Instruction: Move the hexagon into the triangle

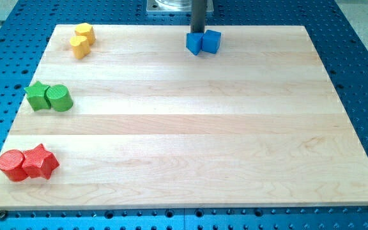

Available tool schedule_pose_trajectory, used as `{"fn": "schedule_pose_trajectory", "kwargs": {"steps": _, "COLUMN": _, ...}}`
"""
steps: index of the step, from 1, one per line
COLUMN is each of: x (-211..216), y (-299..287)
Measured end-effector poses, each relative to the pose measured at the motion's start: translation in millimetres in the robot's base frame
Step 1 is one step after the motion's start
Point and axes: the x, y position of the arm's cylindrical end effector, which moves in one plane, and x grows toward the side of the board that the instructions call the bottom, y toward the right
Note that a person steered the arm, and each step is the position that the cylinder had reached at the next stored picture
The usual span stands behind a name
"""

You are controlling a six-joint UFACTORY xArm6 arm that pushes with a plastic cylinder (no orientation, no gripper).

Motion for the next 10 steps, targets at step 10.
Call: {"fn": "schedule_pose_trajectory", "kwargs": {"steps": 10, "x": -7, "y": -169}}
